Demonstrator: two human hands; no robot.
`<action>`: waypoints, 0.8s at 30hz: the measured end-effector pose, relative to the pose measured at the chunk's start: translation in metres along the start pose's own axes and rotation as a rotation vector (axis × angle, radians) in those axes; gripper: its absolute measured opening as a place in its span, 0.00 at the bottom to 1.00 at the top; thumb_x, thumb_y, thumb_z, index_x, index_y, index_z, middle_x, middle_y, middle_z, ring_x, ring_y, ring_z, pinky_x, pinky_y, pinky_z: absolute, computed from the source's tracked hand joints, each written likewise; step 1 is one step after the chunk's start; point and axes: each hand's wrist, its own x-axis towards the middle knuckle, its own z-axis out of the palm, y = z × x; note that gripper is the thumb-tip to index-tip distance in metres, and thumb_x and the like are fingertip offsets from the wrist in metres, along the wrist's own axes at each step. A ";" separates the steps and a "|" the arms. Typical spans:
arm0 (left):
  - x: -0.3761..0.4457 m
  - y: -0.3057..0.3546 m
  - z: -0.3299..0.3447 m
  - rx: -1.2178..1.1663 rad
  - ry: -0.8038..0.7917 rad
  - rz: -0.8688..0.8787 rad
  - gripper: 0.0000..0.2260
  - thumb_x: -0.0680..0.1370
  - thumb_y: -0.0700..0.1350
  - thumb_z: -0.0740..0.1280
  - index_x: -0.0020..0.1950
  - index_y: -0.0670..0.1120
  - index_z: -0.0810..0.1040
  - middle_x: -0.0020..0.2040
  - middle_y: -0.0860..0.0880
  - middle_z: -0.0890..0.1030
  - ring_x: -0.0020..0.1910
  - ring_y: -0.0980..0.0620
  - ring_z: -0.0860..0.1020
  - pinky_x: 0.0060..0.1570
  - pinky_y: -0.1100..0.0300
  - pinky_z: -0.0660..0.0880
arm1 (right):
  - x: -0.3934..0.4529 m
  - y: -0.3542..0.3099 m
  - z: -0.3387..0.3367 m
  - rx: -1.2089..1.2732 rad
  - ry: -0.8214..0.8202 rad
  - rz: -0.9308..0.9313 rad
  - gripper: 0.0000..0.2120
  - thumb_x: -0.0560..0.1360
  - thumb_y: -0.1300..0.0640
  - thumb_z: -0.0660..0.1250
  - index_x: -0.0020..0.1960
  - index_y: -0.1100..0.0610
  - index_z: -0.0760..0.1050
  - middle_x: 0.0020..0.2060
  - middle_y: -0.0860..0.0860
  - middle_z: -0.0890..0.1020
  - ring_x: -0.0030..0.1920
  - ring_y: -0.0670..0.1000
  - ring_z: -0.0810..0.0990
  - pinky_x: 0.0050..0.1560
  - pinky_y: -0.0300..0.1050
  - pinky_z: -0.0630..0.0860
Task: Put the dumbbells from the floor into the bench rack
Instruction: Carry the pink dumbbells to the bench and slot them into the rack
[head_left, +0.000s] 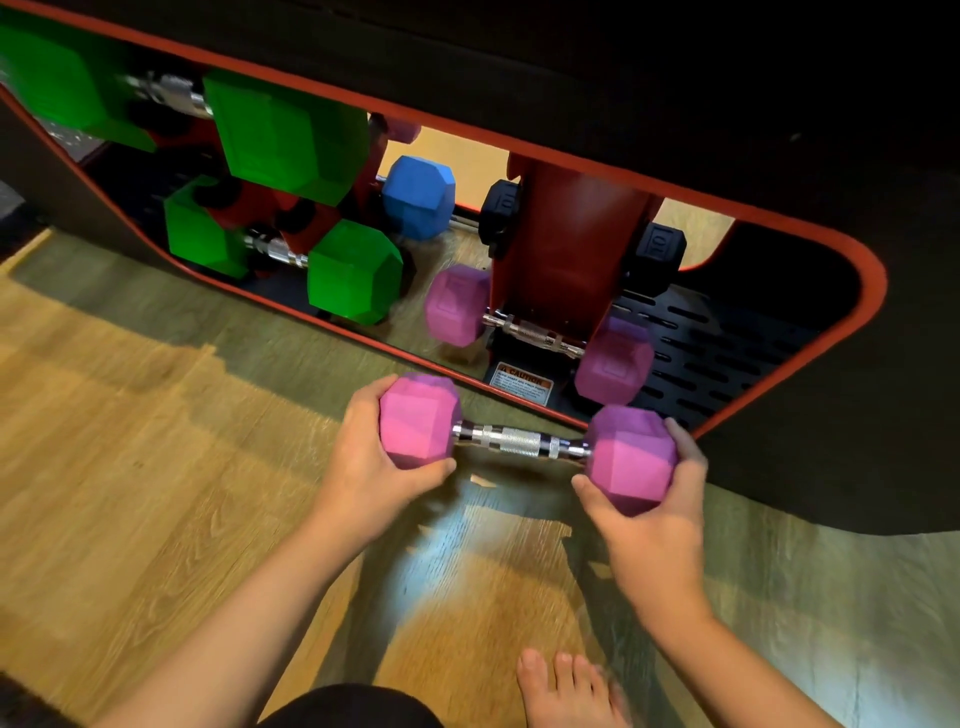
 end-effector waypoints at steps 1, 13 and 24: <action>0.003 0.008 -0.004 -0.024 0.018 0.018 0.44 0.59 0.47 0.83 0.70 0.51 0.64 0.61 0.51 0.73 0.58 0.55 0.74 0.58 0.52 0.75 | -0.003 -0.007 0.003 0.002 0.022 -0.049 0.45 0.64 0.56 0.80 0.72 0.42 0.58 0.66 0.46 0.68 0.62 0.47 0.72 0.60 0.49 0.76; 0.067 0.105 -0.053 -0.075 0.110 0.273 0.43 0.64 0.44 0.81 0.73 0.50 0.62 0.62 0.57 0.72 0.59 0.64 0.72 0.54 0.75 0.70 | 0.036 -0.093 0.004 0.138 0.258 -0.346 0.43 0.67 0.61 0.78 0.73 0.63 0.57 0.65 0.50 0.66 0.64 0.36 0.68 0.65 0.31 0.67; 0.130 0.125 -0.030 -0.127 0.093 0.292 0.39 0.62 0.43 0.81 0.67 0.40 0.66 0.57 0.52 0.76 0.55 0.65 0.76 0.61 0.67 0.72 | 0.097 -0.096 0.003 0.051 0.298 -0.240 0.41 0.67 0.46 0.77 0.72 0.59 0.61 0.62 0.41 0.69 0.63 0.34 0.69 0.67 0.27 0.61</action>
